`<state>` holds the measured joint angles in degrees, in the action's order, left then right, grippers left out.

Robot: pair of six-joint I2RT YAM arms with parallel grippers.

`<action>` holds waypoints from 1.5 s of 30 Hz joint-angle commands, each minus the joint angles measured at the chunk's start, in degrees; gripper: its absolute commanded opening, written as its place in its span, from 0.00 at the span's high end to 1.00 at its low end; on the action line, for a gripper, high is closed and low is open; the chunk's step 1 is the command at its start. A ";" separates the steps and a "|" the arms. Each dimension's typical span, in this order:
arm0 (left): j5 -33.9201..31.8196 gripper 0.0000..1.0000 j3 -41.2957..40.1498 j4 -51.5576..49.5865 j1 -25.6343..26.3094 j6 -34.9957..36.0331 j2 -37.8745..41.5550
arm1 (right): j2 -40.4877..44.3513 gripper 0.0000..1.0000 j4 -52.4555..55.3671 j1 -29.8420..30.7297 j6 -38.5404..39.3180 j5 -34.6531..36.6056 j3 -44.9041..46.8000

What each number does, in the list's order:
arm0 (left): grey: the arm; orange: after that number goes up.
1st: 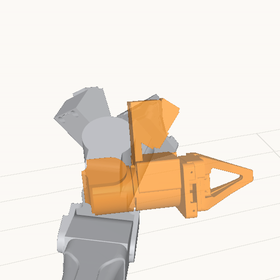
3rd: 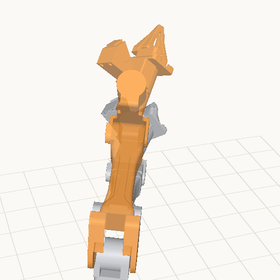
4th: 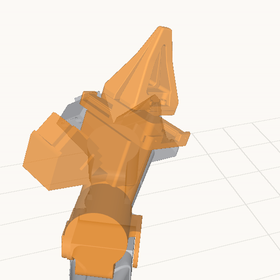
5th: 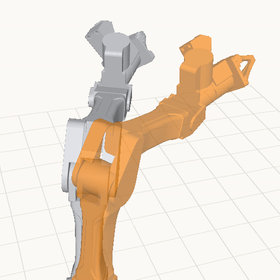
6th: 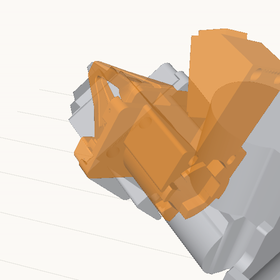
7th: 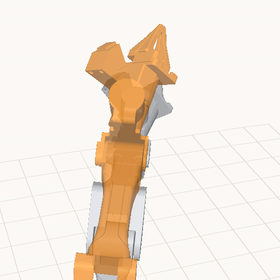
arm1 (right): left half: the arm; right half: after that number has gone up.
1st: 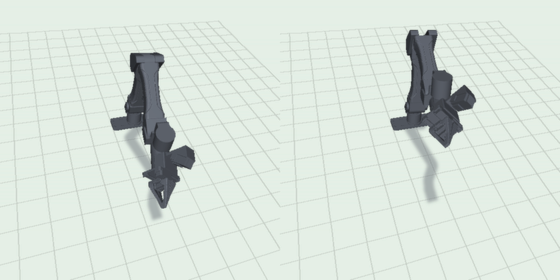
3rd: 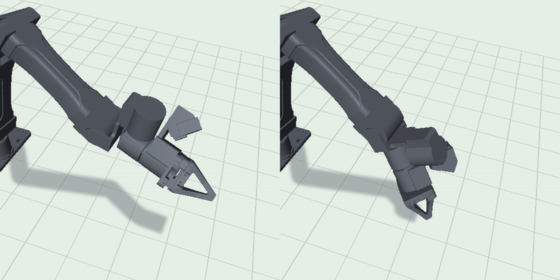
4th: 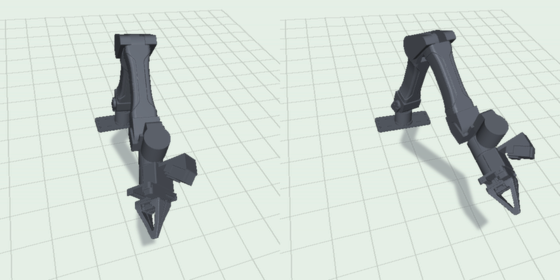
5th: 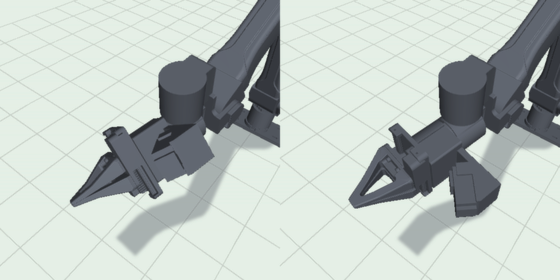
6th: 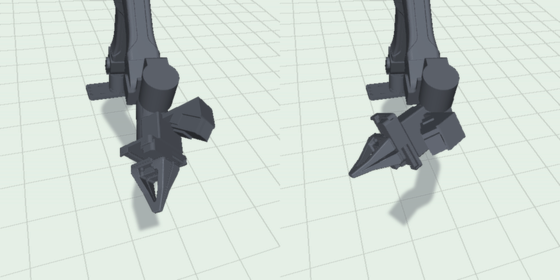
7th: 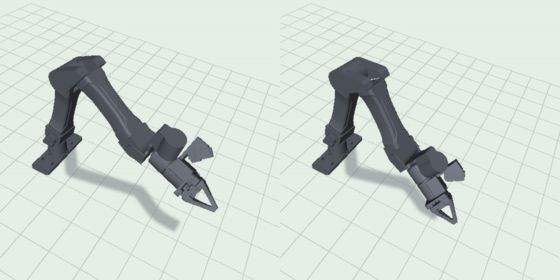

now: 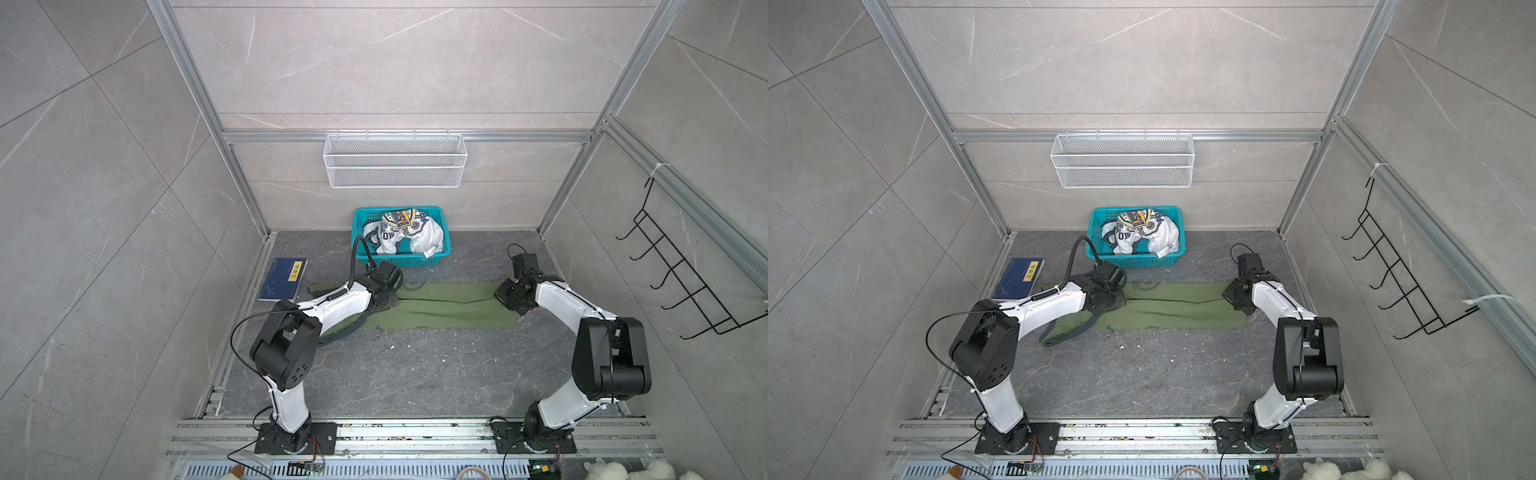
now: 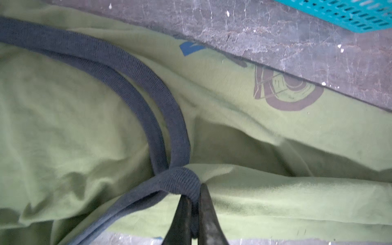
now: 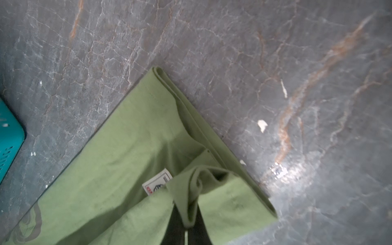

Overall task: Fold and stack tank tops
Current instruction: Fold the tank top at the center of the table.

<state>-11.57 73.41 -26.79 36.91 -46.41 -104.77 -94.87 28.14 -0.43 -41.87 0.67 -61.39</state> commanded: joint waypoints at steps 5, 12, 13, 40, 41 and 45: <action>-0.24 0.95 4.41 0.51 -1.02 2.26 -4.76 | -4.87 0.77 -0.10 -0.18 1.32 1.06 -3.83; -4.97 0.65 6.41 -2.57 -3.38 1.79 -5.62 | -4.90 0.44 2.19 -0.13 4.63 1.26 -6.87; -5.27 0.63 6.27 -2.38 -3.71 2.27 -5.02 | -3.95 0.42 2.35 -0.12 5.73 0.96 -6.70; 4.76 0.47 9.28 -2.51 -0.98 9.23 -7.05 | -3.14 0.30 -6.38 4.40 15.20 -10.65 2.10; 4.70 0.47 8.98 -3.56 -1.90 8.86 -6.43 | -3.35 0.30 -6.47 4.24 14.98 -10.70 2.30; -1.32 0.46 0.44 -5.53 -3.16 8.60 5.62 | -2.13 0.30 -7.43 4.05 15.06 -10.62 4.00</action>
<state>-8.32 77.01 -27.46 34.02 -38.94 -108.92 -97.67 22.35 3.49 -27.18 -9.10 -58.06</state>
